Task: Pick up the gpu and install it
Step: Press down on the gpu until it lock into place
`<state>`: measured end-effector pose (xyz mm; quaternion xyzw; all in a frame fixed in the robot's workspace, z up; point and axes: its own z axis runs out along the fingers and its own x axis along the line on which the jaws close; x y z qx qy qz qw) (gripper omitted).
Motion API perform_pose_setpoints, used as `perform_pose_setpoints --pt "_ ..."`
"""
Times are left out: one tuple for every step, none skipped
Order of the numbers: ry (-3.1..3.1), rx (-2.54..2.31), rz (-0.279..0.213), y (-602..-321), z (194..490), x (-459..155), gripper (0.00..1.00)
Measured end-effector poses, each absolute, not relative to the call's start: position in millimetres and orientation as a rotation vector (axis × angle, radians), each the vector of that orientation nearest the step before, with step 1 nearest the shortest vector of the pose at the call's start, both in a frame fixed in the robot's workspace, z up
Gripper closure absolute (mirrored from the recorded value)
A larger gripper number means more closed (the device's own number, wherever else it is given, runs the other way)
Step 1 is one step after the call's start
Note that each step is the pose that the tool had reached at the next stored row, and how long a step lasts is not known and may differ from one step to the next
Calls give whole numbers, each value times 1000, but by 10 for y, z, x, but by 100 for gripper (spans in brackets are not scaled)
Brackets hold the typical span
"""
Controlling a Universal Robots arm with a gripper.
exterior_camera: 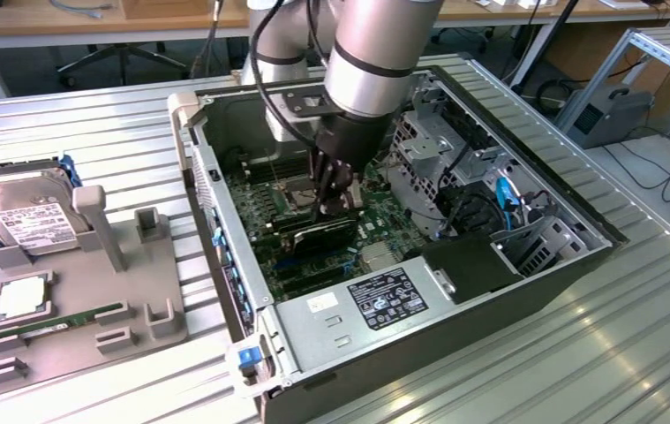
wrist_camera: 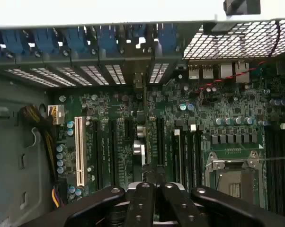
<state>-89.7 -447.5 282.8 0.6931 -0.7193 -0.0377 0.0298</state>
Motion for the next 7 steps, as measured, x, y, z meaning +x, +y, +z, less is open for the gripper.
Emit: perform_pose_setpoints --pt "-2214 2133 -123 -4475 2829 -735 89" --pt "-2212 2132 -128 -4475 2829 -638 89" --pt "-2212 2132 -128 -4475 2828 -638 89" --pt "-2212 2132 -128 -4475 2828 -638 89" --pt "-2212 2132 -128 -4475 2828 -638 89" --pt "-2212 2132 -128 -4475 2828 -638 89" --pt "-2212 2132 -128 -4475 2828 -638 89"
